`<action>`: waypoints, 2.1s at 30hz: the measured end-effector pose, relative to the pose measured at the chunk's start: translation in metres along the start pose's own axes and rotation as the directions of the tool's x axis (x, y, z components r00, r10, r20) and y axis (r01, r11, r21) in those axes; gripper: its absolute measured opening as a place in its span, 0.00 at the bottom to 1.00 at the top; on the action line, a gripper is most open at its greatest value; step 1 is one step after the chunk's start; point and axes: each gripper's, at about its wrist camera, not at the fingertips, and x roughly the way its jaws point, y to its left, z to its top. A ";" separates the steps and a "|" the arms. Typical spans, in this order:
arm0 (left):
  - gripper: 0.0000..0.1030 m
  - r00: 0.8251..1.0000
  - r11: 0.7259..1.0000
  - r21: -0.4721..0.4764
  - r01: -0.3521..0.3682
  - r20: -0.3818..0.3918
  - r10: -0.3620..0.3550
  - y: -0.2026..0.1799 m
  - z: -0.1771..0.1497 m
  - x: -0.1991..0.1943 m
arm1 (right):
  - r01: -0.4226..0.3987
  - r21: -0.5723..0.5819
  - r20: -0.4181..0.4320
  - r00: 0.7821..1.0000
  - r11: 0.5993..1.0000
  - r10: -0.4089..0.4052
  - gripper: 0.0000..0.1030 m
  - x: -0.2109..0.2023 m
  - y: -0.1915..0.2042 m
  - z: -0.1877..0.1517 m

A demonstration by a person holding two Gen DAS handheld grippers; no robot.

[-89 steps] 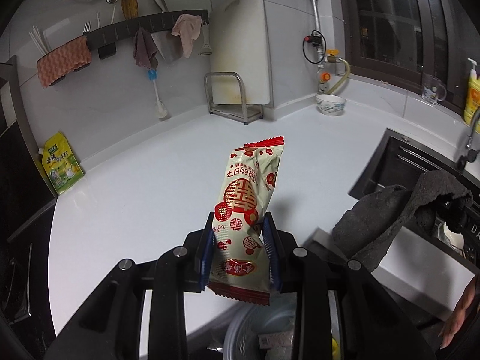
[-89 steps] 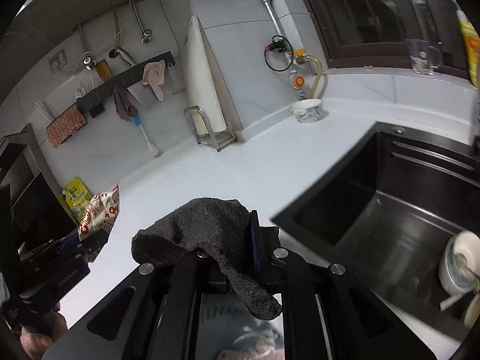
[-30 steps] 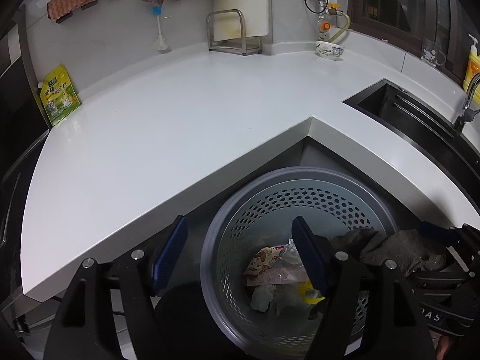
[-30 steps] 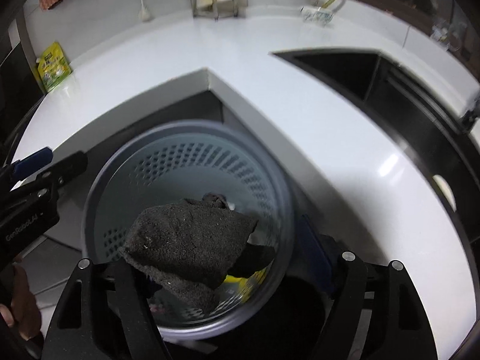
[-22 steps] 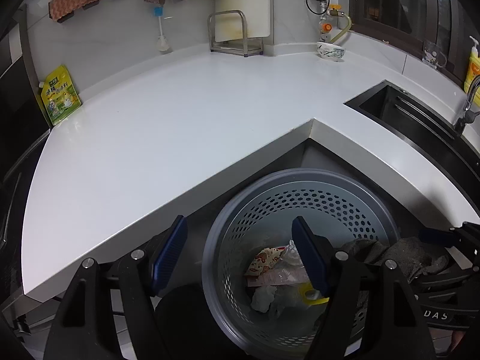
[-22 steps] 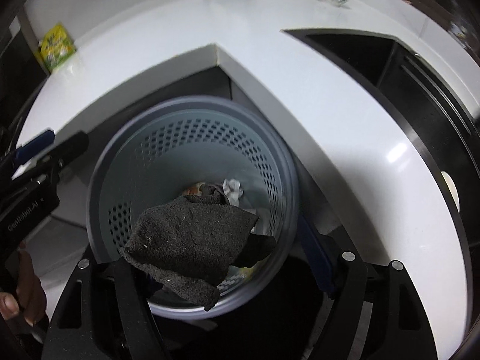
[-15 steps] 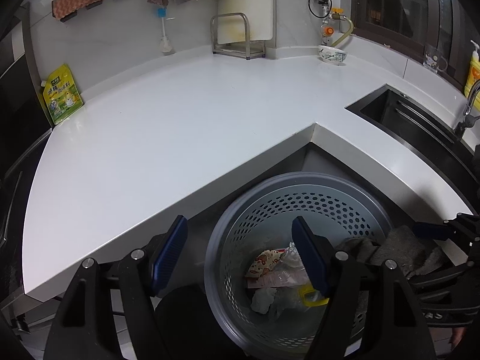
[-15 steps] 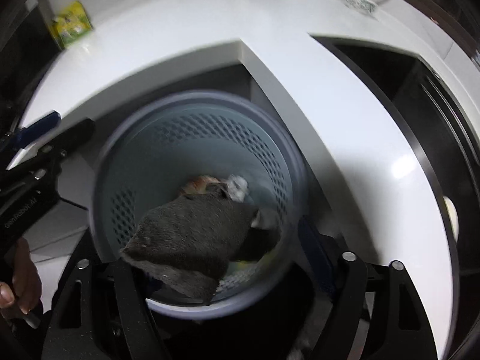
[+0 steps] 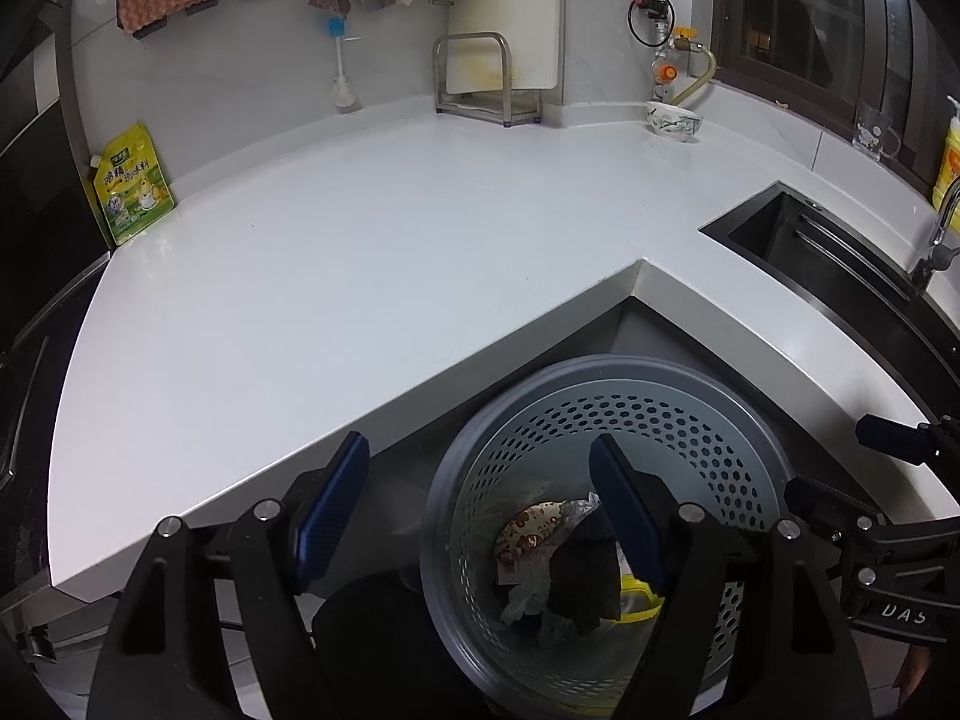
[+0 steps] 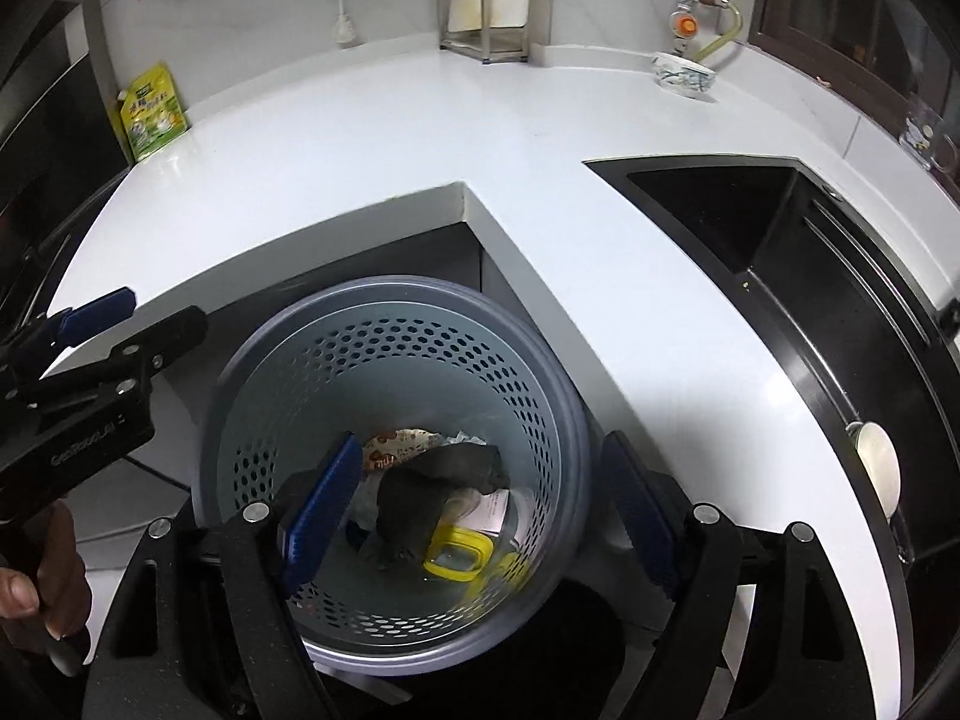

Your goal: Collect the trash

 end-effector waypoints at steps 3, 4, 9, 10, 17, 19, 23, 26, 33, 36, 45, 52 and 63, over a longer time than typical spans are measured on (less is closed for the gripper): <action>0.74 1.000 1.000 -0.002 0.003 0.001 -0.003 0.000 0.001 -0.001 | -0.008 0.016 0.011 1.000 1.000 0.007 0.76 0.002 0.002 0.001; 0.74 1.000 1.000 -0.002 0.004 0.001 -0.004 -0.001 0.001 -0.001 | -0.014 0.023 0.017 1.000 1.000 0.014 0.76 0.002 0.002 0.001; 0.82 1.000 1.000 0.000 0.001 0.008 -0.001 -0.002 0.001 -0.004 | -0.026 0.049 0.031 0.999 0.998 0.024 0.76 0.001 0.001 -0.002; 0.86 1.000 1.000 -0.001 0.001 0.010 -0.001 -0.002 0.002 -0.006 | -0.029 0.055 0.032 0.999 0.998 0.028 0.76 0.001 0.001 -0.002; 0.94 1.000 1.000 -0.007 -0.007 0.018 0.007 0.000 0.004 -0.011 | -0.031 0.088 0.039 0.999 0.996 0.027 0.76 0.004 0.000 -0.009; 0.94 1.000 1.000 -0.009 -0.007 0.014 0.007 0.000 0.004 -0.011 | -0.029 0.094 0.039 0.999 0.995 0.025 0.76 0.004 0.000 -0.010; 0.94 1.000 1.000 -0.019 -0.011 0.000 0.011 0.001 0.003 -0.010 | -0.025 0.108 0.046 0.999 0.994 0.020 0.76 0.003 -0.001 -0.011; 0.94 1.000 0.999 -0.032 -0.016 -0.007 0.015 0.003 0.003 -0.010 | -0.024 0.120 0.049 0.999 0.992 0.018 0.76 0.002 -0.002 -0.012; 0.94 0.999 0.999 -0.039 -0.035 -0.014 0.034 0.004 0.003 -0.009 | -0.008 0.150 0.051 0.999 0.989 0.000 0.76 0.002 -0.004 -0.013; 0.94 0.999 0.999 -0.038 -0.035 -0.013 0.035 0.004 0.003 -0.009 | -0.006 0.149 0.053 0.999 0.989 -0.002 0.76 0.001 -0.003 -0.013; 0.94 0.999 0.999 -0.035 -0.041 -0.011 0.041 0.003 0.004 -0.009 | -0.006 0.152 0.052 0.999 0.988 -0.002 0.76 0.002 -0.002 -0.014; 0.94 0.999 0.998 -0.030 -0.050 -0.009 0.049 0.002 0.004 -0.010 | -0.006 0.145 0.051 0.999 0.989 -0.002 0.76 0.002 -0.001 -0.013; 0.94 0.999 0.998 -0.023 -0.050 -0.013 0.050 0.002 0.004 -0.009 | -0.008 0.142 0.046 0.999 0.990 0.002 0.76 0.004 0.000 -0.013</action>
